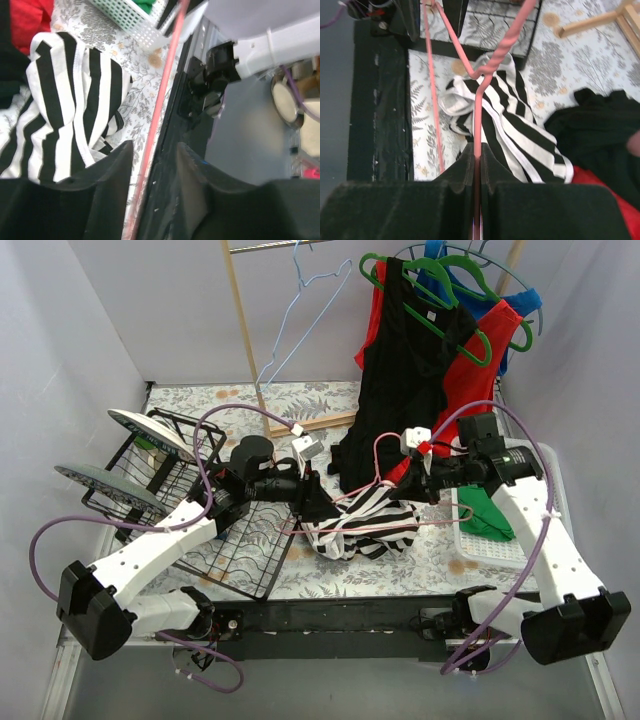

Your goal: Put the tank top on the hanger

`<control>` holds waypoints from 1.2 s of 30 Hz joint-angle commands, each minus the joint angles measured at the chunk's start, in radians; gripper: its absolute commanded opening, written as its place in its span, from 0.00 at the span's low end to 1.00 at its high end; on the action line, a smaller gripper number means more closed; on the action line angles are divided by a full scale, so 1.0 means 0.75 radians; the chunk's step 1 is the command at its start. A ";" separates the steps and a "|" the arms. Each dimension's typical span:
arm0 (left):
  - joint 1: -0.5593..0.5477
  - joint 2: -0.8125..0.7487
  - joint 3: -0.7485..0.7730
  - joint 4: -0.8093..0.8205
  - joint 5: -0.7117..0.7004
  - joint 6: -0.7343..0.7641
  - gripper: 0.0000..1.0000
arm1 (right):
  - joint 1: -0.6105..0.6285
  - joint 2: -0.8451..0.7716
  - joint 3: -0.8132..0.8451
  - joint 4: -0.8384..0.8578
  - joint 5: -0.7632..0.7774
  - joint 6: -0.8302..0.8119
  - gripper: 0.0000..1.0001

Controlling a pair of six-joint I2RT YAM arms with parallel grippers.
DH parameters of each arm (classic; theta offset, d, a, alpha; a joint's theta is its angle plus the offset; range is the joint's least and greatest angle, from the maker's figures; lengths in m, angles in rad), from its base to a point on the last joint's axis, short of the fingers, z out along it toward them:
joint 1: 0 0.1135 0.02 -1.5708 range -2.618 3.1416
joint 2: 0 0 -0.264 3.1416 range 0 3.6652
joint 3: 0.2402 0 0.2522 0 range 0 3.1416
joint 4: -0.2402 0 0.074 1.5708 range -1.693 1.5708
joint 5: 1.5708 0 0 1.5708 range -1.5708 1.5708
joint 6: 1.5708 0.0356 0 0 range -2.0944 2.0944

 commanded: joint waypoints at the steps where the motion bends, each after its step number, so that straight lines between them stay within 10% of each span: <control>1: 0.003 -0.076 -0.041 0.051 -0.156 -0.032 0.51 | -0.031 -0.150 0.018 0.023 0.272 0.043 0.01; 10: 0.003 -0.113 -0.186 -0.108 -0.406 -0.122 0.64 | -0.170 -0.351 0.045 -0.012 0.595 0.045 0.01; 36: -0.391 0.265 -0.021 -0.296 -1.193 -0.369 0.47 | -0.247 -0.611 -0.119 -0.213 0.630 0.019 0.01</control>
